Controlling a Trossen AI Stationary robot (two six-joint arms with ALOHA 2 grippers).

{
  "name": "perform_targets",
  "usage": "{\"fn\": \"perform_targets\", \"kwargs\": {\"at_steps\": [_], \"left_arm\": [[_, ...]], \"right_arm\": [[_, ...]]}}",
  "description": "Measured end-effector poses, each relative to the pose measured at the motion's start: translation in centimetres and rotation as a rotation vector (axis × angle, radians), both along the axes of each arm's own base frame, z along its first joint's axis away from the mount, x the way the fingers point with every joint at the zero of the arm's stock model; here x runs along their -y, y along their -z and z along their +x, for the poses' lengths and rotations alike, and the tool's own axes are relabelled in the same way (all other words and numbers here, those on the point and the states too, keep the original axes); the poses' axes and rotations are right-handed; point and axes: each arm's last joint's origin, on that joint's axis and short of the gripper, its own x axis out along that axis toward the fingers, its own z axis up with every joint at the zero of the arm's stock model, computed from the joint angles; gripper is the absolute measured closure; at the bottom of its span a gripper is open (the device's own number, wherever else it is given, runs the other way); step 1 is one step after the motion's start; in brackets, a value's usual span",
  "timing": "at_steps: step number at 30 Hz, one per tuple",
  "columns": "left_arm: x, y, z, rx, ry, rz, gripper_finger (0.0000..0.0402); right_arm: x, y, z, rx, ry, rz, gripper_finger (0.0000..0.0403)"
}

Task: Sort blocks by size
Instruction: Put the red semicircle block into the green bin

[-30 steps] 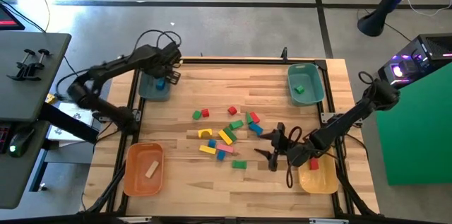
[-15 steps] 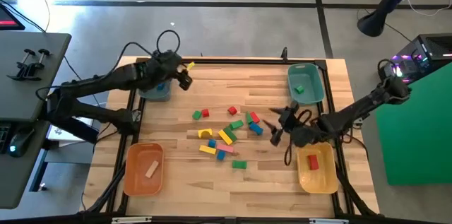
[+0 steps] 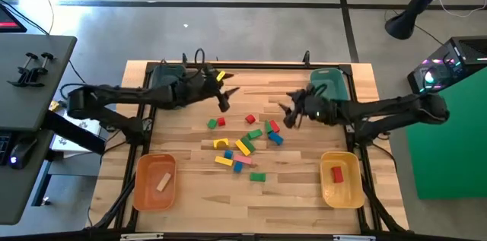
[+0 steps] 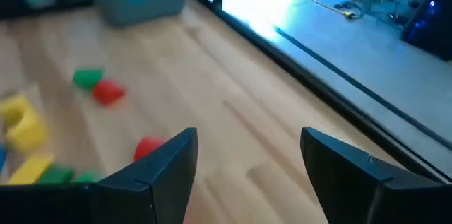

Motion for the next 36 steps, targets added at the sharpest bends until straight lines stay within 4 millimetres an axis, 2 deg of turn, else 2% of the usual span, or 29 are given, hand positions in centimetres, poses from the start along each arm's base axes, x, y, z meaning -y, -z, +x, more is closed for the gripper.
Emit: {"fn": "perform_targets", "kwargs": {"at_steps": [5,9,12,15,20,23,26,30,33,36], "left_arm": [[-0.7,3.4,1.9,0.157,0.063,0.042,0.0165],[-1.8,5.5,3.3,0.185,0.044,0.052,0.0165],[-2.3,6.2,4.2,0.17,0.039,0.046,0.0165],[-2.6,6.0,4.7,0.189,0.038,0.014,0.0165],[-1.8,5.0,4.9,0.23,0.074,-0.027,0.0165],[-1.1,4.7,4.7,0.185,0.084,-0.074,0.0165],[-0.3,5.4,4.6,0.103,0.095,-0.121,0.0165],[1.3,6.9,3.9,0.053,0.087,-0.156,0.0165],[2.9,7.1,2.9,0.038,0.039,-0.134,0.0165],[4.9,6.5,1.6,0.045,0.01,-0.072,0.0165]], "right_arm": [[3.3,0.0,0.2,0.053,0.096,0.003,0.0155],[5.1,0.8,0.6,0.043,0.075,0.01,0.0155],[6.1,1.8,1.2,0.037,0.037,0.048,0.0155],[6.5,3.3,1.8,-0.006,0.005,0.09,0.0155],[6.1,5.6,3.2,-0.053,-0.06,0.139,0.0155],[5.5,6.4,4.1,-0.047,-0.117,0.15,0.0155],[4.7,7.7,5.0,-0.05,-0.229,0.178,0.0155],[2.6,10.0,7.0,-0.085,-0.4,0.184,0.0155],[1.4,11.2,8.9,-0.137,-0.383,0.15,0.0155],[0.6,11.6,10.7,-0.151,-0.286,0.155,0.0155]]}}
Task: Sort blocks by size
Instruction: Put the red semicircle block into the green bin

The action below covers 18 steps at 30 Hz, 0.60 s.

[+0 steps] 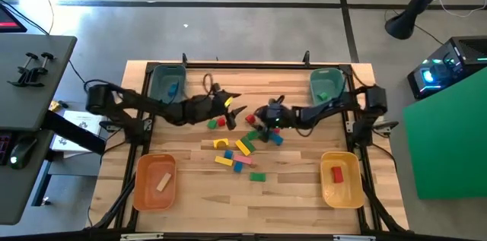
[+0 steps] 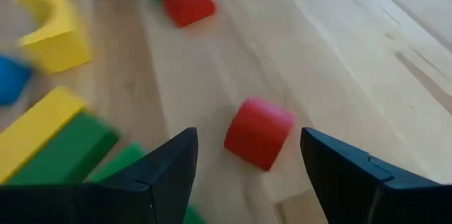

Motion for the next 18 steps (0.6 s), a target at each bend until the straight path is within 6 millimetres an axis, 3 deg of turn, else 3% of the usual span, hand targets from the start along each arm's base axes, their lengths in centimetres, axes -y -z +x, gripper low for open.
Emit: {"fn": "perform_targets", "kwargs": {"at_steps": [7,11,18], "left_arm": [[4.2,-0.3,-3.6,0.011,-0.052,0.064,0.0165],[5.0,-0.6,-4.8,0.045,-0.104,0.053,0.0165],[5.6,-0.6,-5.1,0.059,-0.105,0.036,0.0165]], "right_arm": [[-0.4,-0.2,2.2,-0.054,0.19,0.06,0.0155],[-0.4,-0.1,2.6,-0.045,0.218,0.098,0.0155],[-0.2,0.9,3.5,-0.097,0.24,0.109,0.0161]]}}
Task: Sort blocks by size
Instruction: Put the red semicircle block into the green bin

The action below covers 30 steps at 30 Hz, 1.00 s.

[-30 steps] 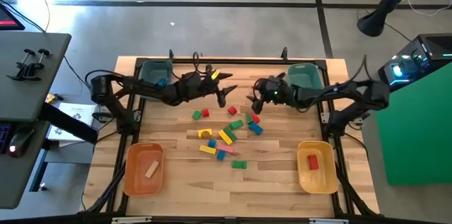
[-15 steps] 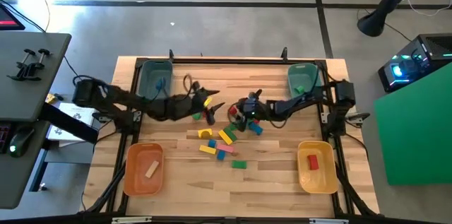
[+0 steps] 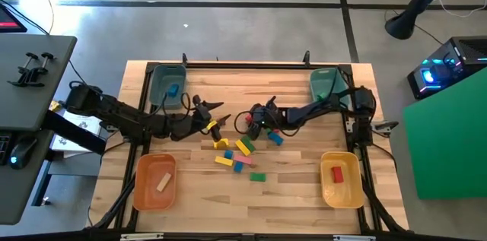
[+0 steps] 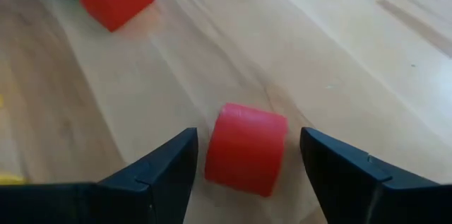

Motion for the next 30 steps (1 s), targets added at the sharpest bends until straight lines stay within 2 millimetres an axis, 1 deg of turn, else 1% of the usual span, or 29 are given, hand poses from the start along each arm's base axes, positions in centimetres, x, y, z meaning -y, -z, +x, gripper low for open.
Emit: {"fn": "perform_targets", "kwargs": {"at_steps": [3,8,10,13,15,17,20,22,24,27,30], "left_arm": [[0.2,0.3,0.1,-0.001,0.002,-0.024,0.0165],[0.5,0.6,0.2,0.017,0.006,-0.06,0.0165],[0.6,0.7,0.2,0.017,0.008,-0.069,0.0165],[0.9,0.7,0.2,0.027,0.018,-0.086,0.0165],[1.2,0.9,0.2,0.019,0.028,-0.086,0.0165],[1.3,0.8,0.2,0.022,0.035,-0.086,0.0165],[1.4,0.8,0.2,0.021,0.04,-0.086,0.0165],[1.4,0.8,0.2,0.021,0.035,-0.086,0.0165],[1.2,1.0,0.2,0.013,0.029,-0.084,0.0165],[1.2,1.3,0.4,0.004,0.025,-0.082,0.0165],[1.2,1.8,0.5,-0.017,0.025,-0.078,0.0165]], "right_arm": [[0.1,0.4,0.4,-0.013,0.009,-0.012,0.0189],[0.4,0.8,0.4,-0.025,0.011,-0.026,0.0273],[0.4,0.7,0.4,-0.035,-0.01,-0.041,0.0275],[0.5,-0.2,0.1,-0.055,-0.03,-0.062,0.0275],[0.5,-1.4,-0.6,-0.087,-0.03,-0.085,0.0275],[0.5,-3.5,-1.3,-0.091,-0.017,-0.108,0.0275],[0.5,-6.7,-3.3,-0.141,0.001,-0.123,0.0275],[0.9,-8.6,-5.1,-0.198,0.039,-0.132,0.0275],[1.7,-10.5,-7.2,-0.236,0.111,-0.139,0.0275],[3.6,-12.5,-10.6,-0.31,0.208,-0.089,0.0275],[6.4,-13.3,-13.8,-0.353,0.356,0.003,0.0275]]}}
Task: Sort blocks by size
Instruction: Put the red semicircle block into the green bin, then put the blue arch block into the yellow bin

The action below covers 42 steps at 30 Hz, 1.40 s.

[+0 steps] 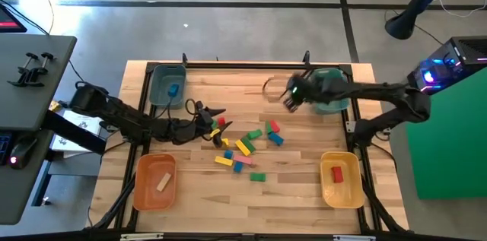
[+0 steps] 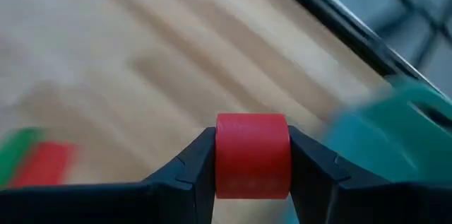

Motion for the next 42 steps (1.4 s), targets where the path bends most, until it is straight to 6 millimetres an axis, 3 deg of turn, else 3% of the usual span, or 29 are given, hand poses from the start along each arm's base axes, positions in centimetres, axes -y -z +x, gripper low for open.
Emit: {"fn": "perform_targets", "kwargs": {"at_steps": [5,10,18,26,29,33,37,42], "left_arm": [[-0.1,0.6,0.2,-0.018,-0.008,0.005,0.0165],[-0.5,0.8,0.5,-0.017,-0.023,0.011,0.0165],[-1.1,0.9,0.7,-0.012,-0.033,0.02,0.0165],[-1.0,0.9,0.7,-0.012,-0.028,0.019,0.0165],[-1.0,0.9,0.7,-0.013,-0.015,0.015,0.0165],[-1.0,0.9,0.7,-0.01,-0.016,0.01,0.0165],[-1.0,0.9,0.7,-0.004,-0.018,0.0,0.0165],[-1.0,0.9,0.7,-0.004,-0.018,0.0,0.0165]], "right_arm": [[4.2,1.3,-4.3,-0.056,0.228,0.114,0.0275],[6.6,3.7,-7.1,-0.085,0.369,0.183,0.0275],[8.6,6.6,-6.8,-0.082,0.386,0.187,0.0275],[9.2,9.1,-6.4,-0.163,0.394,0.238,0.0275],[9.3,9.3,-6.3,-0.184,0.402,0.22,0.0275],[9.1,8.9,-6.6,-0.211,0.405,0.194,0.0222],[8.6,7.5,-7.2,-0.234,0.416,0.148,0.018],[7.0,4.6,-8.0,-0.211,0.415,0.067,0.0177]]}}
